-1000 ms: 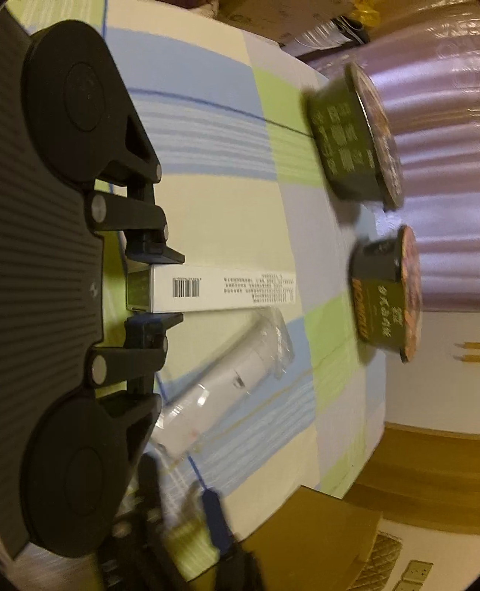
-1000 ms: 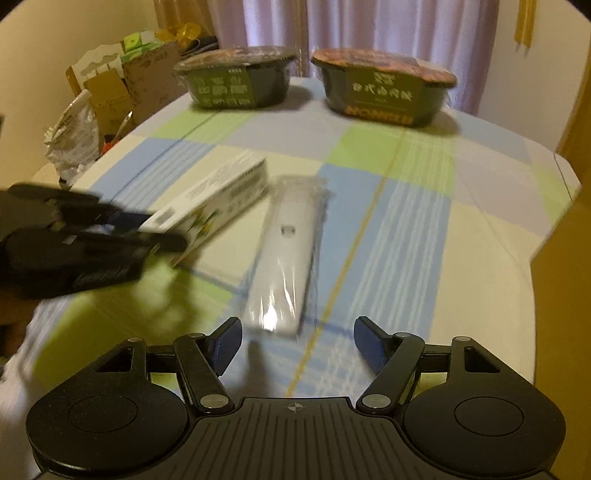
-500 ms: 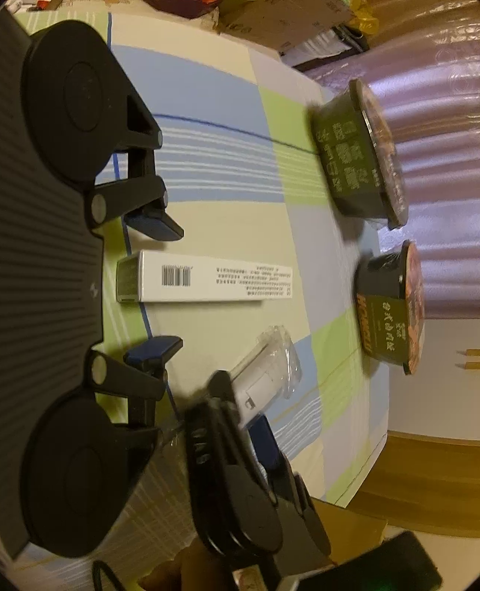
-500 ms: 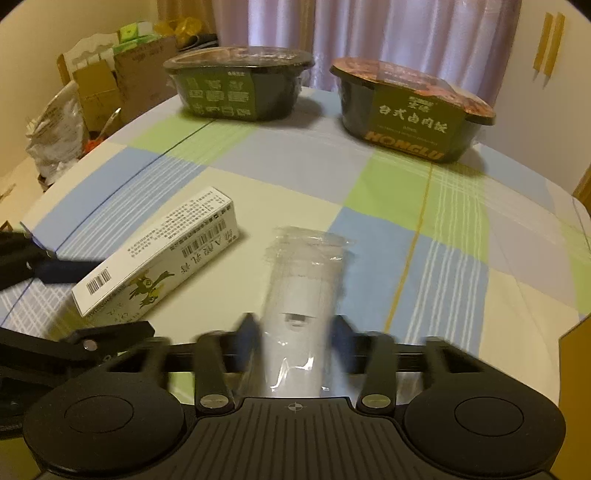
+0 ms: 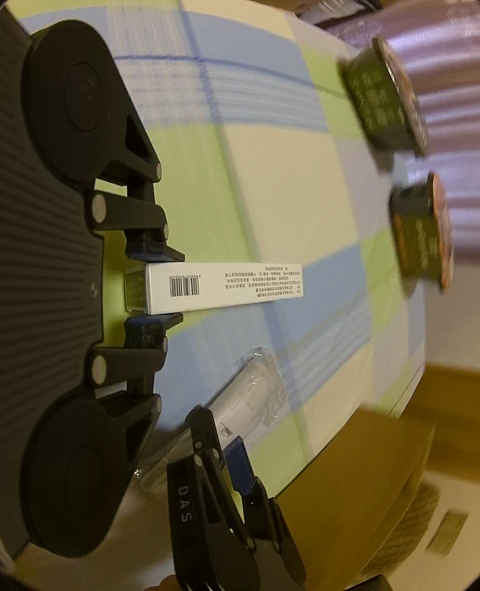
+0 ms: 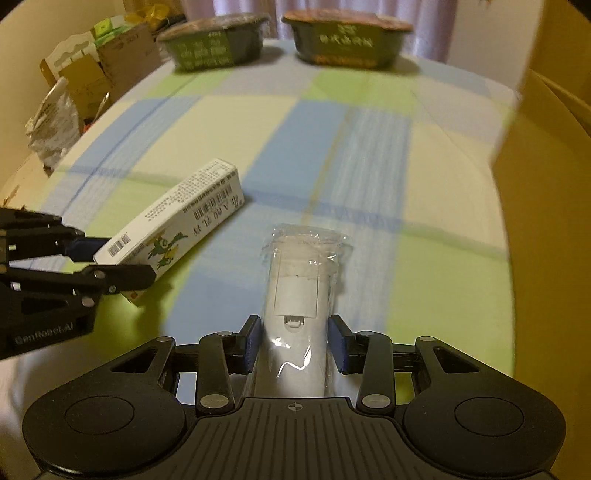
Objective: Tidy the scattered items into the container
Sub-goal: 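Lift the medicine box and bagged item and carry both over the cardboard box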
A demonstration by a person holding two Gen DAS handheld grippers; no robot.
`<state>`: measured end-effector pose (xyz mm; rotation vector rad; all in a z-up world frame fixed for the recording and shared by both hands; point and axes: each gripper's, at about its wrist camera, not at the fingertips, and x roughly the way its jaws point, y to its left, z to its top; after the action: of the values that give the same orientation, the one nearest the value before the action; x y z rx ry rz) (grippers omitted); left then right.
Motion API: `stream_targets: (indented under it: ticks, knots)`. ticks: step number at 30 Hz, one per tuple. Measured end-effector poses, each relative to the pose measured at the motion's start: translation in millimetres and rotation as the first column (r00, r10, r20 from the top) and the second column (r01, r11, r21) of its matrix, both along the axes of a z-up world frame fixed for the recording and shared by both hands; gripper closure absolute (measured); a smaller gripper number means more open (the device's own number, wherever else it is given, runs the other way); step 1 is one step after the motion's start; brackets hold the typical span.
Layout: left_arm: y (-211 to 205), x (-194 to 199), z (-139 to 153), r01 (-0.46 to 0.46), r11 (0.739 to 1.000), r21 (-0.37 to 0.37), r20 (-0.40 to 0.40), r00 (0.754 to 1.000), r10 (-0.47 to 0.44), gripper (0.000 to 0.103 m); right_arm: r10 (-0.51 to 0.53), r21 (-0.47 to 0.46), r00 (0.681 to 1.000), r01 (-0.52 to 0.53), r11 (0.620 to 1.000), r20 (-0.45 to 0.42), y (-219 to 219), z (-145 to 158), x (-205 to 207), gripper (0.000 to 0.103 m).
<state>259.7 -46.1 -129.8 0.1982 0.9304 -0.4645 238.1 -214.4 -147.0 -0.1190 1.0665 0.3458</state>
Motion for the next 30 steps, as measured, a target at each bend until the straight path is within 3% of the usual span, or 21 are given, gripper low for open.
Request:
stream_targets:
  ticks: [5,8,13,16,26,27,28,30]
  knots:
    - [-11.3,-46.8,-1.0,0.011,1.000,0.019,-0.039,0.999,-0.010,0.081,-0.032,-0.014,0.999,0.032,0.999,-0.015,-19.5,3.2,-52.6,0.061]
    - [-13.8,-60.3,0.1,-0.004,0.999,0.045,-0.048,0.999,0.006,0.056,-0.068,0.000,0.998,0.068,0.998,-0.015,-28.0,4.2,-69.0,0.061]
    - [-19.0,-59.7,9.1,-0.014,0.997,0.082,-0.031,0.999,0.017,0.051,-0.088,0.040,0.996,0.088,0.995,0.002,-32.1,3.4,-74.9,0.061]
    - [-23.8,-49.5,14.1,-0.010,0.996,0.091,-0.019,1.000,0.012,0.049,-0.104,0.054,0.994,0.103,0.993,0.030,-34.2,2.3,-75.1,0.021]
    - [-36.2,-29.5,9.4,0.022,0.993,0.114,-0.018,1.000,-0.020,0.048,-0.111,0.058,0.990,0.106,0.993,0.085,-28.8,-4.4,-73.6,0.022]
    - [-36.8,-28.4,8.4,0.026,0.993,0.112,-0.021,0.999,-0.024,0.048,-0.108,0.056,0.990,0.104,0.993,0.088,-27.4,-4.5,-73.3,0.025]
    - [-37.5,-27.8,7.4,0.031,0.993,0.114,-0.022,0.999,-0.029,0.048,-0.102,0.050,0.991,0.098,0.994,0.087,-25.7,-5.3,-72.7,0.036]
    - [-39.3,-27.7,5.9,0.039,0.992,0.123,-0.019,0.999,-0.037,0.048,-0.095,0.033,0.991,0.092,0.995,0.097,-22.9,-5.7,-72.8,0.038]
